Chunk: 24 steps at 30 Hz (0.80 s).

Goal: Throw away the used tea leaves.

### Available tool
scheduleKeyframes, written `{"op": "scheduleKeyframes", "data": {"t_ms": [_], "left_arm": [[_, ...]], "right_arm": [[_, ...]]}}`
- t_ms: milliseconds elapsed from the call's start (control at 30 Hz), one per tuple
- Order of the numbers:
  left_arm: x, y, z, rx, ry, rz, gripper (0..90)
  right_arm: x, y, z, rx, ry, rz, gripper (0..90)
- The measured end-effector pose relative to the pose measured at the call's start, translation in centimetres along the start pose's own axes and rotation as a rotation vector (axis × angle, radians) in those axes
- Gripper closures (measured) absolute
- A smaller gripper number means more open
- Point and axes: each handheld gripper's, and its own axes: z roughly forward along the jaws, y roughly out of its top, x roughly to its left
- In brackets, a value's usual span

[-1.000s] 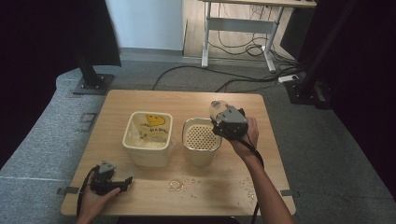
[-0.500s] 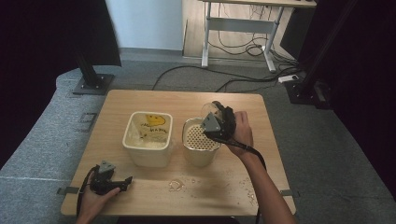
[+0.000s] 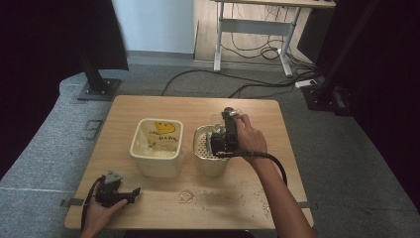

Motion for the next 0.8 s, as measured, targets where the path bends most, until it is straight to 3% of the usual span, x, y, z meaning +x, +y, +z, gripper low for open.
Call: {"op": "scheduleKeyframes", "data": {"t_ms": [133,267,400,433,467,567,733,800], "left_arm": [[-0.1,0.0,0.0,0.002,0.001,0.004,10.6],[-0.1,0.0,0.0,0.001,0.0,0.003,10.6],[0.0,0.0,0.0,-0.001,0.001,0.0,10.7],[0.0,0.0,0.0,-0.001,0.001,0.0,10.7],[0.0,0.0,0.0,-0.003,0.003,-0.002,10.7],[0.0,0.0,0.0,0.0,0.002,-0.002,10.7],[0.0,0.0,0.0,0.0,0.002,0.0,10.6],[0.0,0.0,0.0,0.001,0.002,0.0,10.7]], "right_arm": [[0.8,0.6,-0.1,0.015,-0.057,-0.125,35.5],[1.7,0.9,0.1,0.041,-0.152,-0.32,36.1],[2.5,1.4,0.4,0.05,-0.194,-0.5,36.8],[2.5,1.4,0.4,0.05,-0.194,-0.5,36.8],[2.7,1.5,0.5,0.056,-0.23,-0.595,37.1],[3.0,1.9,0.5,0.07,-0.249,-0.765,37.0],[3.1,2.2,0.5,0.092,-0.266,-0.902,37.0],[2.8,2.5,0.4,0.092,-0.27,-0.889,37.0]]}}
